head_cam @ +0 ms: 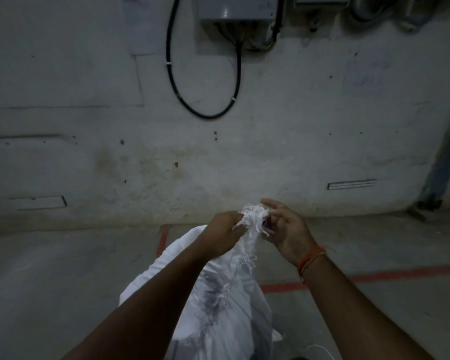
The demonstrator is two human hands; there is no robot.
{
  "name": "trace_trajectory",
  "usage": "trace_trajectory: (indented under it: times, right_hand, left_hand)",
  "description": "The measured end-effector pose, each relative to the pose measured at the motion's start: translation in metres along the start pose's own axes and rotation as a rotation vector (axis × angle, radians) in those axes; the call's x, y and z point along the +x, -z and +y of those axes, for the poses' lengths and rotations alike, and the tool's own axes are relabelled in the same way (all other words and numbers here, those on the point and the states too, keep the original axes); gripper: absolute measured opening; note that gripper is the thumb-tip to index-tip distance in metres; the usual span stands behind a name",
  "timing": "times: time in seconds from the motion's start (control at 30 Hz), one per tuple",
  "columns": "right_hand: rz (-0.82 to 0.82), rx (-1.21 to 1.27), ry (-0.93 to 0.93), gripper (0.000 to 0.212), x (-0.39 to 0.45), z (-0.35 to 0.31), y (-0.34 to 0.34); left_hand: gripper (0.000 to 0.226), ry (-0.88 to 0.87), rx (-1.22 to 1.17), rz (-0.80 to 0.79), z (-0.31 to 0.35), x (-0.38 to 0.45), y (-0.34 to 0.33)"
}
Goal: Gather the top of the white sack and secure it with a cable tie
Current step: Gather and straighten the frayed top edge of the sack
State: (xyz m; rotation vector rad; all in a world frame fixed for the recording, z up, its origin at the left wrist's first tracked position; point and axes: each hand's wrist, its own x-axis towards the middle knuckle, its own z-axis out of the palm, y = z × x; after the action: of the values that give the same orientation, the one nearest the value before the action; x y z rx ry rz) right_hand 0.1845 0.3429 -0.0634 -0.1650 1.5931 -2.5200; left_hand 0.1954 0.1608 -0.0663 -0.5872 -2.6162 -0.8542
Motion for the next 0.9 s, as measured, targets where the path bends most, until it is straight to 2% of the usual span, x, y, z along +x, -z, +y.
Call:
trace_trajectory:
  times: [0.03,0.1,0.2,0.27,0.33,0.43,0.6,0.7,0.77,0.83,0.87,0.9]
  right_hand:
    - [0.041,0.021,0.028,0.027,-0.001,0.005,0.004]
    - [0.101,-0.120,0.072,0.027,-0.003,0.023,0.009]
    - [-0.001,-0.370,0.098,0.024,-0.012,0.046,-0.002]
    - [-0.053,-0.370,0.177,0.016,-0.012,0.054,-0.016]
    - [0.021,-0.373,0.270,0.008,-0.007,0.056,-0.027]
    - [0.150,-0.339,0.337,0.020,0.001,0.055,-0.032]
    - [0.148,-0.340,0.387,0.019,0.001,0.053,-0.022]
    - [0.198,-0.253,0.360,0.020,-0.002,0.048,-0.012]
    - [0.240,-0.148,0.337,0.020,-0.004,0.040,-0.006]
    - [0.254,-0.089,0.331,0.019,-0.004,0.033,-0.002]
    - [0.248,-0.077,0.328,0.019,-0.004,0.030,0.000]
    - [0.231,-0.075,0.324,0.020,-0.003,0.028,0.001]
  left_hand:
    - [0.025,0.058,-0.042,0.047,0.000,-0.001,0.003]
    - [0.032,0.130,-0.145,0.116,0.001,-0.001,0.012]
    - [0.045,0.168,-0.181,0.133,0.004,0.006,0.026]
    - [0.046,0.166,-0.174,0.121,0.007,0.011,0.032]
    - [0.041,0.162,-0.135,0.106,0.009,0.014,0.038]
    - [0.025,0.146,-0.006,0.130,0.006,0.014,0.046]
    - [0.022,0.088,0.090,0.129,0.000,0.011,0.045]
    - [0.036,0.030,0.035,0.161,0.007,0.008,0.042]
    - [0.049,-0.056,0.019,0.097,0.011,0.002,0.039]
    - [0.087,-0.101,0.125,-0.017,0.013,-0.006,0.029]
    - [0.101,-0.100,0.190,-0.053,0.014,-0.011,0.021]
    - [0.105,-0.093,0.241,-0.044,0.013,-0.013,0.013]
